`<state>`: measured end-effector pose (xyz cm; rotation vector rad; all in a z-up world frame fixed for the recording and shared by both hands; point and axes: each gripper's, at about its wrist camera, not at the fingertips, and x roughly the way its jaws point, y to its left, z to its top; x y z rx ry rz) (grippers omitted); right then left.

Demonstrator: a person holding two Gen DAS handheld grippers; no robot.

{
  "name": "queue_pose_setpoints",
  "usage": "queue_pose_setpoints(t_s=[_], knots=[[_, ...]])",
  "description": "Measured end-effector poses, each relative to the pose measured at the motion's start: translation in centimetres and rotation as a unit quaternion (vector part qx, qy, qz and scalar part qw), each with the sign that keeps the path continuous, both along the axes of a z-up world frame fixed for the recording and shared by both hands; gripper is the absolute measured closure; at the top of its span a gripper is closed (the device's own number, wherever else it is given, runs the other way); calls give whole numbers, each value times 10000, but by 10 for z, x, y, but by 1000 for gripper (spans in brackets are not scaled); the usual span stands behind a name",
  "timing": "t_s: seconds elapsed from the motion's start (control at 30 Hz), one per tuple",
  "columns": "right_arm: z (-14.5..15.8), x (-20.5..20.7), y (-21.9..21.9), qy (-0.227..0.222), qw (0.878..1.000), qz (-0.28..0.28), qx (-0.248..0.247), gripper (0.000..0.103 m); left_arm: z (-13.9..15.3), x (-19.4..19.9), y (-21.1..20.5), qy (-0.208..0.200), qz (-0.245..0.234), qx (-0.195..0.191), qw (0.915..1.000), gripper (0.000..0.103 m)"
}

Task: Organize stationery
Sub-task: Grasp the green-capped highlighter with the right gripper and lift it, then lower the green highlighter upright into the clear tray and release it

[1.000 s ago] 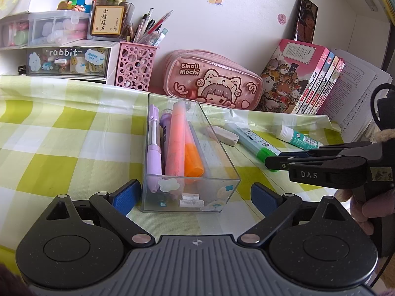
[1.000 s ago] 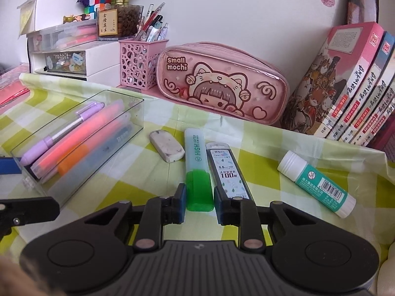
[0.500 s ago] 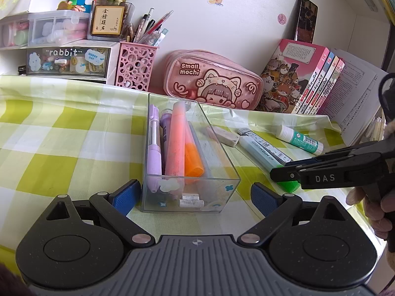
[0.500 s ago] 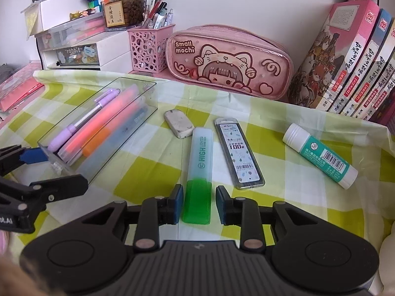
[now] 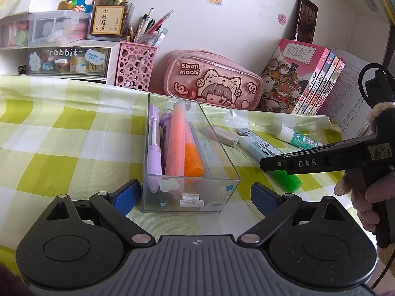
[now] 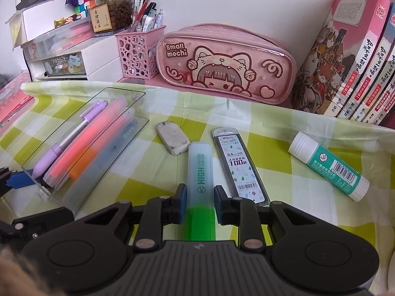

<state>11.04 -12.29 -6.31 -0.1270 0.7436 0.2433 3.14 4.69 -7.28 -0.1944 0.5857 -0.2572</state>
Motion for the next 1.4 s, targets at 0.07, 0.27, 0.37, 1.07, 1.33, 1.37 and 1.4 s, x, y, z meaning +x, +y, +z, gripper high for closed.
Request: queue_pose_setpoints(t_s=[0.07,0.27,0.37,1.07,1.33,1.37,1.4], knots=[[1,0,-4,58,9997,-76,223,54,0,0,0,1,0,1,10000,11],[2,1,-23,402,9896,-310,1348,54,0,0,0,1,0,2,10000,11],[1,2,-29,593,9793,-362,1902,54,0,0,0,1,0,3,10000,11],[8,23,-9,1190,8945,-692,4253,54,0,0,0,1,-3,1,10000,11],[12,32,7,1182,8901,-813,4325,54,0,0,0,0,-5,1,10000,11],[11,33,7,1190,8890,-851,4339,54,0,0,0,0,-3,1,10000,11],[11,33,8,1200,8877,-890,4354,54,0,0,1,0,-3,1,10000,11]])
